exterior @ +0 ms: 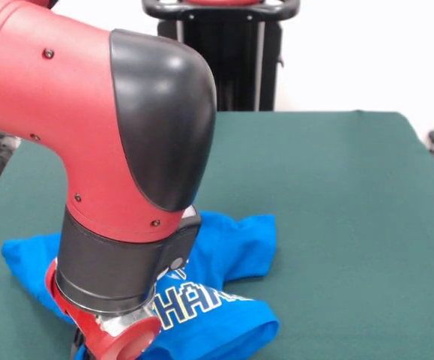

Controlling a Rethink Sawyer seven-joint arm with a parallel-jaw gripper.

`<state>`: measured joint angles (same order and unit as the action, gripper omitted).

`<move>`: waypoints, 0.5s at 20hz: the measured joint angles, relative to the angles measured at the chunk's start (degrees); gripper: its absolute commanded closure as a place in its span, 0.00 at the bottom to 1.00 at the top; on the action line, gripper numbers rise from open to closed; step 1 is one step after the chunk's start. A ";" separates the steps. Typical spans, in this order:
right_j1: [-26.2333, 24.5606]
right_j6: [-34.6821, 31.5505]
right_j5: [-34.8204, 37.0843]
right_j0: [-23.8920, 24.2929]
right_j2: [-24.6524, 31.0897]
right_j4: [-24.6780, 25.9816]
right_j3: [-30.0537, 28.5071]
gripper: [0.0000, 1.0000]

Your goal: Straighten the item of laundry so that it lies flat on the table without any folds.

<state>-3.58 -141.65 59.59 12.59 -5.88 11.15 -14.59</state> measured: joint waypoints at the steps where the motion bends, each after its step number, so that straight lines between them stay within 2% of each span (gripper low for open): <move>1: -0.01 0.00 0.85 -0.01 0.00 -0.04 1.28 0.00; 4: 0.01 0.00 1.15 -0.01 0.00 -0.06 1.62 0.00; 10: 0.46 0.00 6.22 -0.02 -0.08 -0.80 3.33 0.00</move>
<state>-3.12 -141.65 65.81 12.57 -5.97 10.35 -11.26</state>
